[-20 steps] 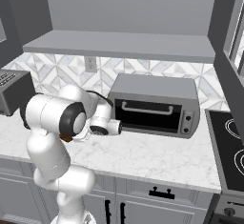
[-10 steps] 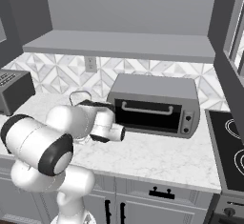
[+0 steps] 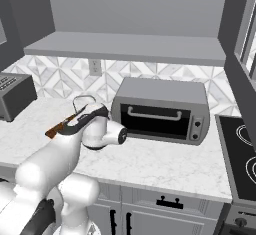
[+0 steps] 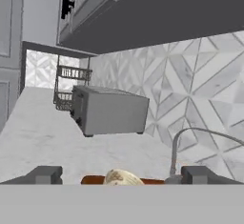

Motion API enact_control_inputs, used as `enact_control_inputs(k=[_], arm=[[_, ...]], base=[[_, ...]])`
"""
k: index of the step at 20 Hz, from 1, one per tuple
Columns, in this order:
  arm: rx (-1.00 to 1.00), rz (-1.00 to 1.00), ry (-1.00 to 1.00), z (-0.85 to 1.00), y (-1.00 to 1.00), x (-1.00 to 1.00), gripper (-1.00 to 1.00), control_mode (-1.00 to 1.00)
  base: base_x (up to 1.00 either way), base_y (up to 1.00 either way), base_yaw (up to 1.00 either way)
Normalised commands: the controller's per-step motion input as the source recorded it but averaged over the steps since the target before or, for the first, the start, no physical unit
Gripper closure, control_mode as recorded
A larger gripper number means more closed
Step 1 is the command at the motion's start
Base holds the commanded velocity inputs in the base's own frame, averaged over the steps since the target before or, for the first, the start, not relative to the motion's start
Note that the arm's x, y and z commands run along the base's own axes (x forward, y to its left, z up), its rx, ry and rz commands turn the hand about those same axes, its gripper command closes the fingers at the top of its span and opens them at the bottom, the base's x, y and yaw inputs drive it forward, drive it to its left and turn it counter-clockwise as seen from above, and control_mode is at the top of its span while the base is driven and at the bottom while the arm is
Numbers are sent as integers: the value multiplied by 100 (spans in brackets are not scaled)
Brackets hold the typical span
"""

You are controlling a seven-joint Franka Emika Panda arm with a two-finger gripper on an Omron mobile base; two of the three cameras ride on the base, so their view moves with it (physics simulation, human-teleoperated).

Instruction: Pick the kettle from the counter and place it on the tray. Then pick the mug from the cabinet and place it on the tray. Then close the cabinet doors.

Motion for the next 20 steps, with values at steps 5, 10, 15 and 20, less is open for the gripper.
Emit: enact_control_inputs(k=[5,10,15,20], arm=[[0,-26,13,50,-21,-17,-100,-100],[0,-10,5,5,-4,-2,-100,-100],[0,-10,-3,24,-20,-8,-100,-100],[0,-17,0,50,-29,-20,-100,-100]], base=[[0,0,0],[0,0,0],[0,0,0],[0,0,0]])
